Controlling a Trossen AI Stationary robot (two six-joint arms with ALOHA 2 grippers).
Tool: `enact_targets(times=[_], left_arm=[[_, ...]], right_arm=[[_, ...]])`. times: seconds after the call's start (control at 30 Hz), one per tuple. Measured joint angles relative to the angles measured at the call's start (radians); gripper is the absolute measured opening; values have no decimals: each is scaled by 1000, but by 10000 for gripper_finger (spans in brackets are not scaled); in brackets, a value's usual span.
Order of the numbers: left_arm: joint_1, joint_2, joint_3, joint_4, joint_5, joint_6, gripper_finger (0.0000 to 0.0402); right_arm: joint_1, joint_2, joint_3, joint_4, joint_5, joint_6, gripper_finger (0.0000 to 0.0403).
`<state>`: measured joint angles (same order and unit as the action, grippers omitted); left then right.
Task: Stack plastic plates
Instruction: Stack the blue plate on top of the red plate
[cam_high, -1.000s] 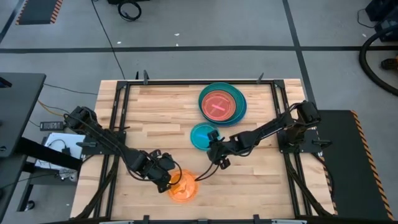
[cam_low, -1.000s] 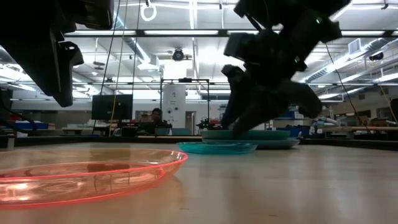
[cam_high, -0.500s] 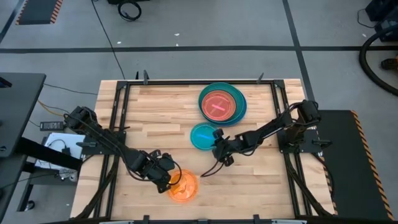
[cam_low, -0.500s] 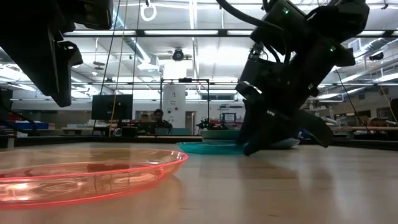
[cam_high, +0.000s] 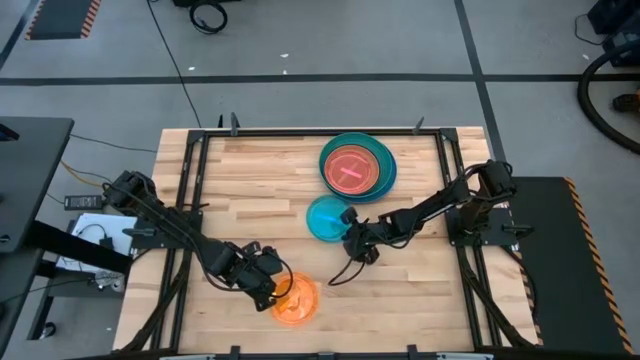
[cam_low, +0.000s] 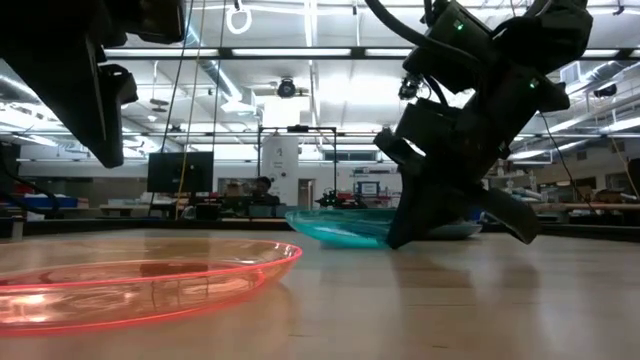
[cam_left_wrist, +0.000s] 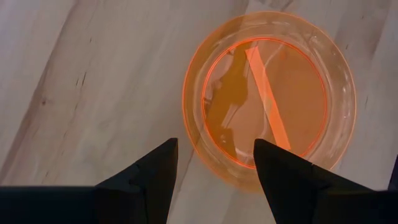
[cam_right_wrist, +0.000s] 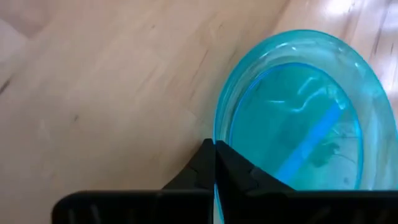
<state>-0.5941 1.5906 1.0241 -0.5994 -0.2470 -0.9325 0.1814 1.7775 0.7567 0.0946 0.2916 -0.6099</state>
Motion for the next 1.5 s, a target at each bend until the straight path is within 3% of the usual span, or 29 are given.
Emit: enact_targets(times=[0.37, 0.73, 1.1, 1.37, 1.5], left_arm=[[0, 0, 0, 3, -17, 0, 217], [-1, 0, -1, 4, -24, -8, 217], [-6, 0, -1, 5, -31, -27, 217], [-6, 0, -1, 5, -31, -26, 217], [-6, 0, -1, 4, -31, -26, 217]], right_arm=[[45, 5, 74, -40, 16, -149, 8], [35, 4, 229, -212, 47, -160, 8], [-46, 3, 288, -313, 210, -178, 8], [-145, 1, 288, -414, 231, -22, 8], [-205, -24, 288, -448, 156, 94, 8]])
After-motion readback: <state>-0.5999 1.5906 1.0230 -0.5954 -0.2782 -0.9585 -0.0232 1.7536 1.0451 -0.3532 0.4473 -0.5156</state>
